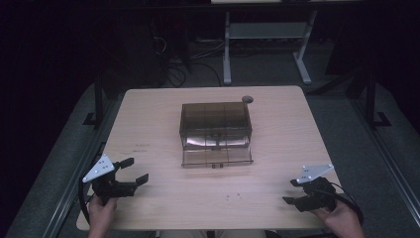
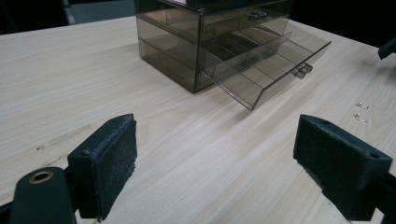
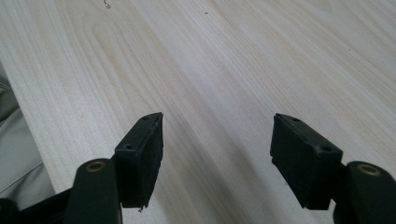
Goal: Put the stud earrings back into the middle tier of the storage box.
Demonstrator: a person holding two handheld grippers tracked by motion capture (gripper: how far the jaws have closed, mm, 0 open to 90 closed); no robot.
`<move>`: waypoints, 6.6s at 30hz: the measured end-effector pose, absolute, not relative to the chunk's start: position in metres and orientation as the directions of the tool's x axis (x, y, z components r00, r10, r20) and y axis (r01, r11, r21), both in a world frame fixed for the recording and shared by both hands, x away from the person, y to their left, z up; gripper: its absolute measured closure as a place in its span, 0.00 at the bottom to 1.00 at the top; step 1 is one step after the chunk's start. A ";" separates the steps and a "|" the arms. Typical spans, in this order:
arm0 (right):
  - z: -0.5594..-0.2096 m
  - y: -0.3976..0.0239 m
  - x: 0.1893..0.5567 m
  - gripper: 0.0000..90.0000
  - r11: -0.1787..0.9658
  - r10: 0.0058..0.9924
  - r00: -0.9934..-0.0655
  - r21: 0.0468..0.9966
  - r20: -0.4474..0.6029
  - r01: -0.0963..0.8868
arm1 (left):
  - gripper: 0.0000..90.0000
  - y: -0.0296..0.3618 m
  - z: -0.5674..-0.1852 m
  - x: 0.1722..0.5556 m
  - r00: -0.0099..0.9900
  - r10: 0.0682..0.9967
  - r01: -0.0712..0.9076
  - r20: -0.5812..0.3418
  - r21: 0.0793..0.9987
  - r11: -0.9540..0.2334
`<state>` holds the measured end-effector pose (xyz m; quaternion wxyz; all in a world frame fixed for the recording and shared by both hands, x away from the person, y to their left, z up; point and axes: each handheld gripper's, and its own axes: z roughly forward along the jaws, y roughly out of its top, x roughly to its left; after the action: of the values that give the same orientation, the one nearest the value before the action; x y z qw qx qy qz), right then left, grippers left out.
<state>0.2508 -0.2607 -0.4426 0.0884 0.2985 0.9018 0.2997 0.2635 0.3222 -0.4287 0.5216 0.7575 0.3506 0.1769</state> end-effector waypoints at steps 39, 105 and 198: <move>-0.420 -0.190 0.268 0.48 0.774 0.436 -0.900 0.506 0.009 0.380 | 0.14 0.325 -0.427 0.258 0.689 0.721 0.327 -0.074 0.920 -0.217; -0.439 -0.080 0.303 0.87 0.947 0.198 -0.980 0.257 0.016 0.195 | 0.14 0.328 -0.425 0.260 0.690 0.718 0.321 -0.088 0.927 -0.195; -0.402 -0.112 0.417 0.95 0.863 0.395 -0.917 0.322 0.048 0.389 | 0.14 0.331 -0.423 0.259 0.685 0.722 0.316 -0.098 0.933 -0.174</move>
<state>0.4169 -0.1116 -0.4017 0.0098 0.2031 0.9651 0.1648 0.2585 0.3313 -0.4232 0.5397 0.7426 0.3493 0.1881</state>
